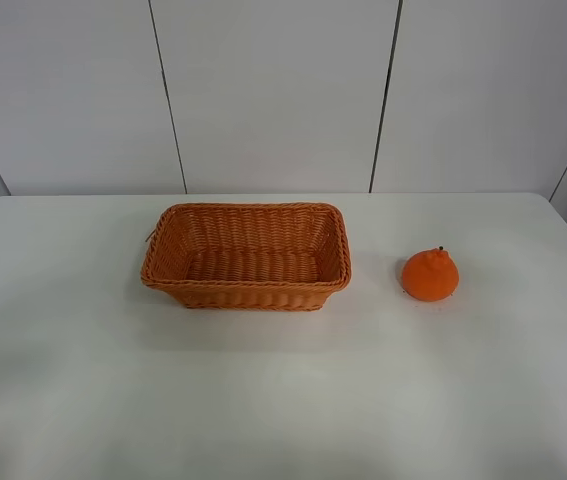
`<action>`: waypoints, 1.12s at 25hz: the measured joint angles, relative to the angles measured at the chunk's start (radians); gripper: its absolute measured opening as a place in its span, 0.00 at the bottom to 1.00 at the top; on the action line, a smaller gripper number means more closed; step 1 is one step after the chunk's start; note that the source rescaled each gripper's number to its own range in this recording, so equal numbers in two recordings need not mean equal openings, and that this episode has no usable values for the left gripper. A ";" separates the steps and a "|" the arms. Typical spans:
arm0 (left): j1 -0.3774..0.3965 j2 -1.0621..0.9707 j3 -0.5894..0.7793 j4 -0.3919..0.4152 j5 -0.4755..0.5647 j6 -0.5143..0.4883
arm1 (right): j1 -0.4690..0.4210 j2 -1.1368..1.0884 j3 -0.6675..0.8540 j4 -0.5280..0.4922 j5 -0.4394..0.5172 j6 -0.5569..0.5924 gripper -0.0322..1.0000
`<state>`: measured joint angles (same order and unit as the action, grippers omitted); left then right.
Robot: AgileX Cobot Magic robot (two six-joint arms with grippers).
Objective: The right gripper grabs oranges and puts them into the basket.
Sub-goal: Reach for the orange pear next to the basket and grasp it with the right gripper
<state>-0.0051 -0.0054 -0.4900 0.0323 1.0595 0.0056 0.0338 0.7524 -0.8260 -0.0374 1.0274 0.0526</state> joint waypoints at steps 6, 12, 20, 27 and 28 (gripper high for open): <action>0.000 0.000 0.000 0.000 0.000 0.000 | 0.000 0.506 -0.201 0.004 0.005 -0.017 1.00; 0.000 0.000 0.000 0.000 0.000 0.000 | 0.000 0.908 -0.468 0.004 0.024 -0.041 1.00; 0.000 0.000 0.000 0.000 0.000 0.000 | 0.043 1.210 -0.719 0.057 0.063 -0.068 1.00; 0.000 0.000 0.000 0.000 0.000 0.000 | 0.064 1.316 -0.730 0.064 0.048 -0.069 1.00; 0.000 0.000 0.000 0.000 0.000 0.000 | 0.064 1.331 -0.730 0.064 0.035 -0.069 1.00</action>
<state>-0.0051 -0.0054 -0.4900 0.0323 1.0595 0.0056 0.0980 2.0830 -1.5560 0.0267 1.0628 -0.0159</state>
